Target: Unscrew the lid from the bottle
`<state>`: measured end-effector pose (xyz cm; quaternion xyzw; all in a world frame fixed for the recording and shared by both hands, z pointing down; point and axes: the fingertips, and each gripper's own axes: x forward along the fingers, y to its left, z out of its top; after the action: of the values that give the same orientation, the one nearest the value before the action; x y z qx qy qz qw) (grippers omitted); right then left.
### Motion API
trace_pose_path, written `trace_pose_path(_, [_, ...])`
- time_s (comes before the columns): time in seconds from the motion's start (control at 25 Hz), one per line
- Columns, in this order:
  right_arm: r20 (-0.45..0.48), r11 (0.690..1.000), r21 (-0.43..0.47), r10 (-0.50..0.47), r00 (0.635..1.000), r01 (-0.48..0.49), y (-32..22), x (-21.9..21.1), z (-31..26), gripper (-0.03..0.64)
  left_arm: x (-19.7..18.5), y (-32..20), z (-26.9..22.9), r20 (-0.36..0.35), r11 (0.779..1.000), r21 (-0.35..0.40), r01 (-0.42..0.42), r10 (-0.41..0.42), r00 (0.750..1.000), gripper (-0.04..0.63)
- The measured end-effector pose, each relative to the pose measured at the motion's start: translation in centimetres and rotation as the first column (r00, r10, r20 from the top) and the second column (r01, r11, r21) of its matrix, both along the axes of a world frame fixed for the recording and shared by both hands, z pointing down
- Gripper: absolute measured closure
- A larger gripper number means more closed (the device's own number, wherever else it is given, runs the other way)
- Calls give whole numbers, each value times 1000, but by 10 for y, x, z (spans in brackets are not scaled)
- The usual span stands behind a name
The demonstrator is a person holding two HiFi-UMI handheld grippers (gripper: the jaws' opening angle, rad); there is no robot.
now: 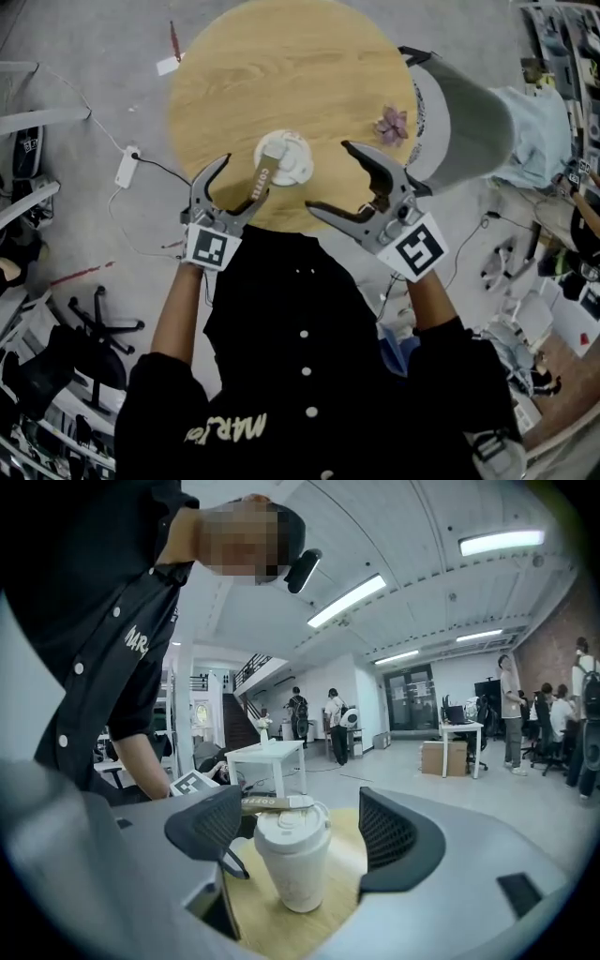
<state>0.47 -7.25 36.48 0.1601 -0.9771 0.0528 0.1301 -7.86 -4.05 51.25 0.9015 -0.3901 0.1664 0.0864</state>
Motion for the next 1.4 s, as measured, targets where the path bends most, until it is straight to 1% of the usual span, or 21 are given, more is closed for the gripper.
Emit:
trace_pose_path(0.08, [-13, 1000, 5, -25, 1000, 26, -3, -8, 9, 229, 5, -9, 11, -4, 999, 7, -39, 39, 999, 206])
trace_pose_path(0.16, [-27, 999, 5, -47, 999, 48, -5, -16, 19, 224, 10, -17, 21, 12, 995, 10, -96, 96, 995, 206])
trace_pose_path(0.32, [-40, 997, -1, -74, 996, 74, -9, -24, 31, 216, 27, -24, 35, 12, 979, -26, -201, 201, 979, 206])
trace_pose_path(0.52, [-54, 995, 4, -102, 993, 103, -13, -27, 40, 210, 46, -34, 46, 27, 961, -27, -276, 277, 961, 204])
trace_pose_path(0.64, [-59, 992, 13, -128, 990, 129, -14, -31, 45, 206, 53, -39, 53, 24, 956, -38, -291, 292, 956, 204])
trace_pose_path(0.76, [-70, 985, 26, -168, 983, 170, -17, -34, 48, 202, 58, -48, 60, 37, 955, -60, -292, 294, 955, 206])
trace_pose_path(0.8, [-70, 982, 27, -183, 981, 185, -18, -35, 49, 199, 59, -50, 61, 41, 954, -68, -292, 295, 955, 213])
trace_pose_path(0.84, [-69, 979, 26, -199, 978, 201, -19, -35, 51, 196, 61, -52, 62, 43, 953, -71, -293, 296, 954, 236])
trace_pose_path(0.88, [-68, 975, 24, -219, 973, 221, -19, -36, 51, 192, 62, -53, 62, 44, 953, -70, -295, 298, 954, 236])
trace_pose_path(1.08, [-76, 946, 17, -320, 944, 322, -15, -47, 54, 166, 62, -52, 61, 45, 954, -60, -295, 298, 954, 238])
trace_pose_path(1.28, [-116, 923, 33, -377, 919, 383, -12, -58, 61, 153, 62, -52, 60, 38, 955, -60, -291, 293, 955, 239])
trace_pose_path(1.4, [-123, 895, 27, -438, 890, 445, -10, -67, 68, 153, 61, -52, 62, 43, 952, -61, -299, 302, 952, 239])
